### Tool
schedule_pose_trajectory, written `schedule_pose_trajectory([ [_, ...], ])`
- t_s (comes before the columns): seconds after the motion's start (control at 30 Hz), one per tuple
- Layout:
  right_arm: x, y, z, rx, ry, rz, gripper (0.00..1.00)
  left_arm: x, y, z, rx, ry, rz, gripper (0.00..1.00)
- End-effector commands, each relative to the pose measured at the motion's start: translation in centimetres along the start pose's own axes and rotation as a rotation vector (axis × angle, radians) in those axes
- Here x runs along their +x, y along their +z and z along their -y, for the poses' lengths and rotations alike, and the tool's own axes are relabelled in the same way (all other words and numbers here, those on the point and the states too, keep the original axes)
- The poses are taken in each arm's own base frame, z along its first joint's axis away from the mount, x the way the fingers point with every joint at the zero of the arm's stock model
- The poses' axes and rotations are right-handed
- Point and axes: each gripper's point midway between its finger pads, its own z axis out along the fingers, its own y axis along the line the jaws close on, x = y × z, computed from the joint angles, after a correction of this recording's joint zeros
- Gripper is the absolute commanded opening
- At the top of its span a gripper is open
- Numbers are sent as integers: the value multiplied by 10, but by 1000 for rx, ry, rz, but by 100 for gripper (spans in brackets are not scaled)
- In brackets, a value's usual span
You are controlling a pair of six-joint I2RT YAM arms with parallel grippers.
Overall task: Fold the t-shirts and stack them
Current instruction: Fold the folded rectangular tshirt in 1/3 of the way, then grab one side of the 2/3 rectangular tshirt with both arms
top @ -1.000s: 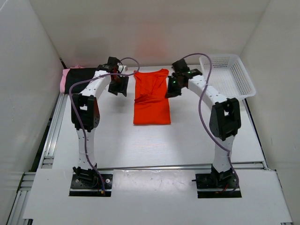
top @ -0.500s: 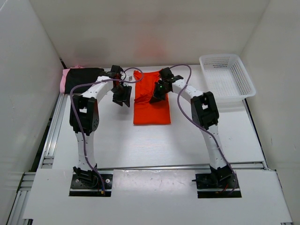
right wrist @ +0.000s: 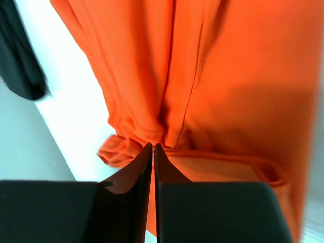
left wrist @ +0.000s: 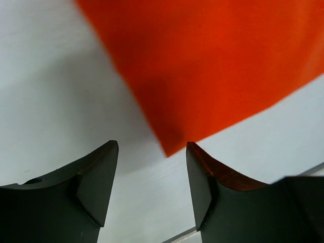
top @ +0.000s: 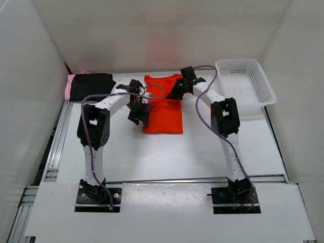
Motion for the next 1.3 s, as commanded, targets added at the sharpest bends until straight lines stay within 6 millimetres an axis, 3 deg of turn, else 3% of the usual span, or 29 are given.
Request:
schedule_pose_trajectory([
  [0.0,-35,-23,-16,-61,9,76,9,-7,-17,29,63,54,54,69],
  [0.03,-30,-26,-12,-51,-4,68,11,-6,-14,28,63,51,46,70],
  [0.07,-31,-47,-17,-50,-53,78,22,-2,-12,29,72,48,37,72],
  [0.1,-26,-56,-15,-41,-79,71,32,-1,-7,28,72,44,23,72],
  [0.17,-2,-63,10,25,-92,19,54,5,-1,26,71,36,0,72],
  [0.2,7,-80,10,34,-130,9,57,7,2,27,81,36,-2,72],
  [0.27,40,-93,34,77,-127,-54,60,8,5,23,65,33,-12,72],
  [0.3,64,-93,61,124,-105,-109,61,9,9,18,41,30,-20,74],
  [0.33,71,-103,63,125,-116,-111,61,12,10,17,40,28,-29,74],
  [0.43,103,-106,90,157,-89,-180,61,20,15,26,103,21,-45,74],
  [0.57,124,-106,106,165,-65,-228,61,28,24,33,159,7,-81,74],
  [0.7,136,-107,116,179,-49,-258,61,25,28,33,168,5,-85,67],
  [0.77,145,-106,121,175,-28,-278,61,23,30,31,154,5,-85,57],
  [0.87,153,-102,116,120,0,-312,56,21,32,27,139,6,-85,39],
  [0.9,159,-100,111,92,-3,-337,52,21,32,27,139,6,-85,39],
  [0.97,160,-97,114,100,12,-344,38,17,31,28,139,10,-75,35],
  [1.1,161,-97,110,78,11,-351,13,14,30,25,119,14,-66,16],
  [1.13,161,-97,110,79,20,-351,2,14,30,23,109,14,-66,10],
  [1.27,151,-104,96,36,11,-333,0,12,14,23,82,25,-37,10],
])
